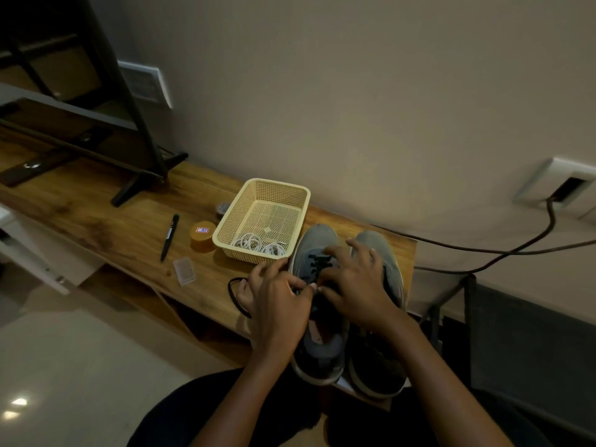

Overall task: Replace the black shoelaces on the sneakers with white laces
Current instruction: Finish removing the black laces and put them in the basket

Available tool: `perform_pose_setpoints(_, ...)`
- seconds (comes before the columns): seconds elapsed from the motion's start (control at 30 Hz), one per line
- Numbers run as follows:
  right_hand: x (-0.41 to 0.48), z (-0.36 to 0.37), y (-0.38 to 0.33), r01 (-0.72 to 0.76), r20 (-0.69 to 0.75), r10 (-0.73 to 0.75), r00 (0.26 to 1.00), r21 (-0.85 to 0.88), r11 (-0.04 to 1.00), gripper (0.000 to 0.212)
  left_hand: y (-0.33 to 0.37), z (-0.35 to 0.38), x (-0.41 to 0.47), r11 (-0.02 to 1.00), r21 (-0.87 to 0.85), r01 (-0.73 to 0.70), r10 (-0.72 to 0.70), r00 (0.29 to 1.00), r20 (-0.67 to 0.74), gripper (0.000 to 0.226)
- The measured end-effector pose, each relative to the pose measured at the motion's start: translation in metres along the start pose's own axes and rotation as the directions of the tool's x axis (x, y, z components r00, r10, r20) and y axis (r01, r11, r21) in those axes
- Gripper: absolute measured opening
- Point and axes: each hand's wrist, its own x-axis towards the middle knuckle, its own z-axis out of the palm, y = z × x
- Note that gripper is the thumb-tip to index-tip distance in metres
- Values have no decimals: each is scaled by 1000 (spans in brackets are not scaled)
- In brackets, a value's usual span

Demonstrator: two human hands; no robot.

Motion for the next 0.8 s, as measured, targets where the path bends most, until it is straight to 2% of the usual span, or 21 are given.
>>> perform_pose_setpoints(0.1, 1, -2, 3, 30, -94, -27, 995, 34, 999, 19, 1, 0, -1, 1000, 14, 0, 0, 1000, -1, 22)
perform_pose_setpoints(0.2, 0, -7, 7, 13, -101, -9, 995, 34, 999, 20, 1, 1, -1, 999, 33, 4, -4, 1000, 4, 19)
perform_pose_setpoints(0.3, -1, -16, 19, -23, -141, 35, 989, 90, 996, 16, 1, 0, 0, 1000, 19, 16, -16, 1000, 2, 17)
perform_pose_setpoints(0.43, -3, -27, 36, -148, -157, 165, 974, 115, 982, 17, 1, 1, 1, 1000, 1, 20, -20, 1000, 3, 19)
perform_pose_setpoints(0.53, -2, -23, 27, -116, -204, 135, 970, 103, 988, 15, 0, 1, 1, 999, -28, 24, -24, 1000, 0, 20)
perform_pose_setpoints(0.6, -1, -17, 15, -49, -165, 63, 984, 87, 995, 16, 0, 1, 1, 999, -40, 35, -35, 999, 8, 19)
perform_pose_setpoints(0.7, -1, -7, 2, 2, -21, -2, 1000, 12, 1000, 22, 0, 0, 1, 998, -56, 37, -37, 999, 15, 21)
perform_pose_setpoints(0.8, -1, 1, -3, 31, -14, -32, 999, -7, 999, 26, 0, 0, 1, 998, -49, 37, -37, 999, 15, 21)
